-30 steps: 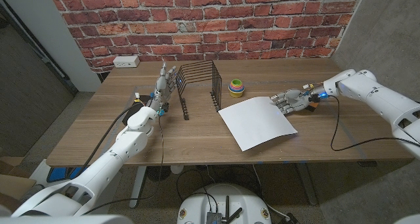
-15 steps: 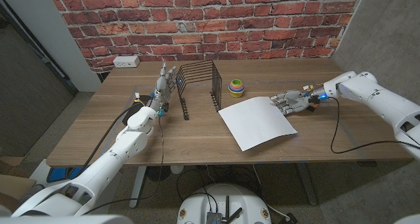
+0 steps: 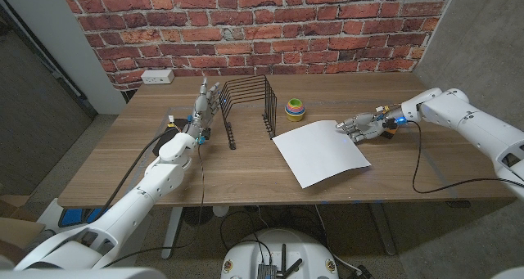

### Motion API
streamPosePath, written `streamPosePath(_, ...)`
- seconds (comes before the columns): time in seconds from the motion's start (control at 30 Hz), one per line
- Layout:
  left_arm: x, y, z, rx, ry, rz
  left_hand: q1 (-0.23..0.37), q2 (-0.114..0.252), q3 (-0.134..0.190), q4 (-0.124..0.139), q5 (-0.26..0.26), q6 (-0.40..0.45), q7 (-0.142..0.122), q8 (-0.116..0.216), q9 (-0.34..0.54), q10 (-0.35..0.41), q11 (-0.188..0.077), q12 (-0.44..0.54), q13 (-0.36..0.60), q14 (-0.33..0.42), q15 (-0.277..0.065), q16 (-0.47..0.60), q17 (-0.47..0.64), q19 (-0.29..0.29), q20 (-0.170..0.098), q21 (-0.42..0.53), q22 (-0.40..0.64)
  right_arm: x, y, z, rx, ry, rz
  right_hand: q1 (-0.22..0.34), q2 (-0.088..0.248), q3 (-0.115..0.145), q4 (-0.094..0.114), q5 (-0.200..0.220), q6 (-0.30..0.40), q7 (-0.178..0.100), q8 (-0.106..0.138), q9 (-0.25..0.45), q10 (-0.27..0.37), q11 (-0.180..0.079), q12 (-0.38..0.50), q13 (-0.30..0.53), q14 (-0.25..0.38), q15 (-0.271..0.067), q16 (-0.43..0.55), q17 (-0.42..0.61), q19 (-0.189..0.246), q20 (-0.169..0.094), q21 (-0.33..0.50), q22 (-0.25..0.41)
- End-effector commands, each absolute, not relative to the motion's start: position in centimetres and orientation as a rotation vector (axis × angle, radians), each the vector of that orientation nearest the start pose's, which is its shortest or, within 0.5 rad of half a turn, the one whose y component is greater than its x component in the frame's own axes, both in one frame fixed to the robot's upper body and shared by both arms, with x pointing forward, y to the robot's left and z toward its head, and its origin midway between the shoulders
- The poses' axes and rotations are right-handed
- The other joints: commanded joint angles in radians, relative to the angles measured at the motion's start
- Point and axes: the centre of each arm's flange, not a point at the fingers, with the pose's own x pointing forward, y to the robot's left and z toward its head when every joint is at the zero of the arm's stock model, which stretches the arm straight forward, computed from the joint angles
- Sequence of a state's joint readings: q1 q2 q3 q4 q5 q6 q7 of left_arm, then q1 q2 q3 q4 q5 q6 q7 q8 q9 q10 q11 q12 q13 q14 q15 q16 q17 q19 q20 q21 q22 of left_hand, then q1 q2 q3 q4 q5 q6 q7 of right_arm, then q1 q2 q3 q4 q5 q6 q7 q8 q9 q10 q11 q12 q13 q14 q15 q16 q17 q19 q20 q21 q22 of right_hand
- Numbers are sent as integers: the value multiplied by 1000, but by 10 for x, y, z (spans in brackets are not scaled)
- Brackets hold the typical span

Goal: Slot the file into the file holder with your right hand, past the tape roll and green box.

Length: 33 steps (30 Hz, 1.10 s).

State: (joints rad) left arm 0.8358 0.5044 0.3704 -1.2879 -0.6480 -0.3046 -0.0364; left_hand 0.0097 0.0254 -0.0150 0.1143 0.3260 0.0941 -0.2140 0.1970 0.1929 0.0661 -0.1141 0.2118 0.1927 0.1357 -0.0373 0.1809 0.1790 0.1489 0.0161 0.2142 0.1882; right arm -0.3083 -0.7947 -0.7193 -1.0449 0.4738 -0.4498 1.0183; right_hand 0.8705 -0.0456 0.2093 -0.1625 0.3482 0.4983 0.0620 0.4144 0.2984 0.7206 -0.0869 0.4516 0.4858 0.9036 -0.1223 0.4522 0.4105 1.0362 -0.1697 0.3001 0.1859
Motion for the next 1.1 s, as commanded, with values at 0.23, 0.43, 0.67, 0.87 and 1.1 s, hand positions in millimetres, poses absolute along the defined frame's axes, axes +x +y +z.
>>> streamPosePath(0.23, 653, 290, -27, -43, -603, -208, -1, 7, 5, -1, 9, 2, -5, 2, 4, 0, -8, 3, 5, 7, -3, 6, 2, 8, -2, 2, 4, 661, -352, 0, -463, 288, 739, 60, -1, -4, 13, 4, 65, -36, 66, 40, 119, -88, 46, 50, 99, -109, -3, 26, 58, -34, 32, 9)
streamPosePath(0.43, 653, 290, -27, -43, -603, -208, -1, 7, 5, -1, 9, 2, -5, 2, 4, -2, -7, 2, 5, 7, -3, 6, 2, 8, -2, 2, 4, 660, -352, -1, -463, 281, 722, 80, 5, -11, 19, 1, 104, -45, 103, 61, 161, -101, 66, 75, 145, -110, -8, 40, 78, -37, 47, 12)
streamPosePath(0.67, 653, 290, -27, -43, -603, -208, -1, 7, 5, -1, 9, 2, -5, 2, 4, -2, -7, 2, 5, 7, -4, 6, 2, 8, -2, 2, 4, 659, -351, 0, -466, 271, 711, 97, 9, -17, 21, -3, 134, -57, 134, 78, 196, -111, 80, 95, 189, -111, -8, 54, 99, -37, 63, 15)
streamPosePath(0.87, 653, 290, -27, -43, -603, -208, -1, 7, 5, -1, 9, 2, -5, 2, 4, -1, -7, 2, 5, 6, -3, 5, 2, 8, -2, 2, 4, 658, -352, 0, -458, 259, 700, 109, 16, -21, 23, -7, 166, -69, 163, 92, 234, -115, 96, 112, 224, -111, -7, 66, 112, -38, 77, 18)
streamPosePath(1.1, 653, 290, -27, -43, -603, -208, -1, 7, 5, -1, 9, 2, -5, 2, 4, 0, -7, 3, 5, 7, -4, 6, 2, 7, -2, 2, 4, 656, -354, 0, -443, 253, 693, 122, 24, -25, 25, -13, 202, -73, 188, 95, 269, -120, 103, 122, 265, -110, -5, 80, 125, -38, 92, 21)
